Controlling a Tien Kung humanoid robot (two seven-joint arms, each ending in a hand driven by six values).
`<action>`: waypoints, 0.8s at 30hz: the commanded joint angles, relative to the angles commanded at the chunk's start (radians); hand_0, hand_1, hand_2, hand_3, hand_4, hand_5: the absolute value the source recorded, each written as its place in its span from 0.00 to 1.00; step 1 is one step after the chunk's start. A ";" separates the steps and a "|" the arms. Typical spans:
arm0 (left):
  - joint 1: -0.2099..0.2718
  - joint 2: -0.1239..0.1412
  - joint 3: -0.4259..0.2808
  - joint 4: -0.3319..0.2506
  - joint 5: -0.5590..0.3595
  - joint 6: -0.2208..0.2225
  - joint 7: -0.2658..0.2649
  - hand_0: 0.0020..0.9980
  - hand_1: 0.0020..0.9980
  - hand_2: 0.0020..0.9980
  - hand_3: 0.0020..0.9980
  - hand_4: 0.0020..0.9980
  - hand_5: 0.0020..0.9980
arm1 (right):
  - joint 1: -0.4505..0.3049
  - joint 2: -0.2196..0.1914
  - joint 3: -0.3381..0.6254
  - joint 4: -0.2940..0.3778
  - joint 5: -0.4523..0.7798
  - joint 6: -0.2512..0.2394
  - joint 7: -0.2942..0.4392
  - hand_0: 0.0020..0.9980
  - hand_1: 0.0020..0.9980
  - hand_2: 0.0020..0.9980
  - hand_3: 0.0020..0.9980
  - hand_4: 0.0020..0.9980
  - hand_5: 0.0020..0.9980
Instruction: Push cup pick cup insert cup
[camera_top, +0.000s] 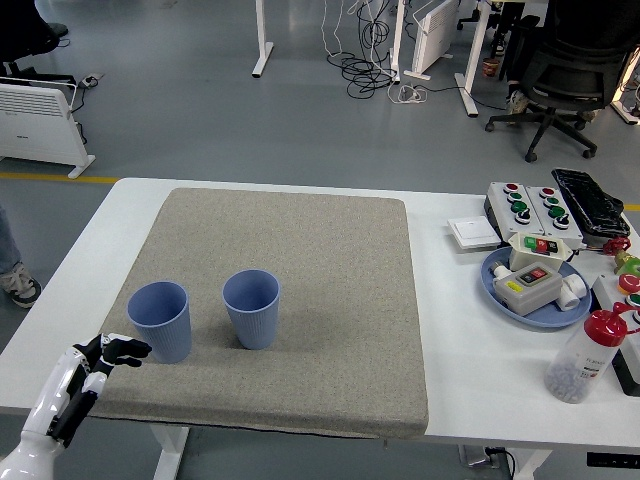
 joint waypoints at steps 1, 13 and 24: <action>-0.001 -0.001 0.004 0.002 -0.001 -0.001 0.001 0.46 0.55 0.52 0.51 0.60 1.00 | 0.000 0.000 0.000 0.000 0.000 0.000 0.000 0.69 0.62 0.66 0.57 0.10 0.49; -0.099 -0.058 0.065 0.110 0.031 -0.026 0.035 0.54 0.57 0.53 0.51 0.58 1.00 | 0.003 0.002 -0.001 0.000 -0.001 0.000 0.001 0.69 0.62 0.66 0.57 0.09 0.49; -0.161 -0.074 0.073 0.222 0.036 -0.033 0.038 0.56 0.57 0.54 0.51 0.58 1.00 | 0.008 0.004 -0.006 0.001 0.010 0.000 0.003 0.69 0.62 0.66 0.57 0.09 0.49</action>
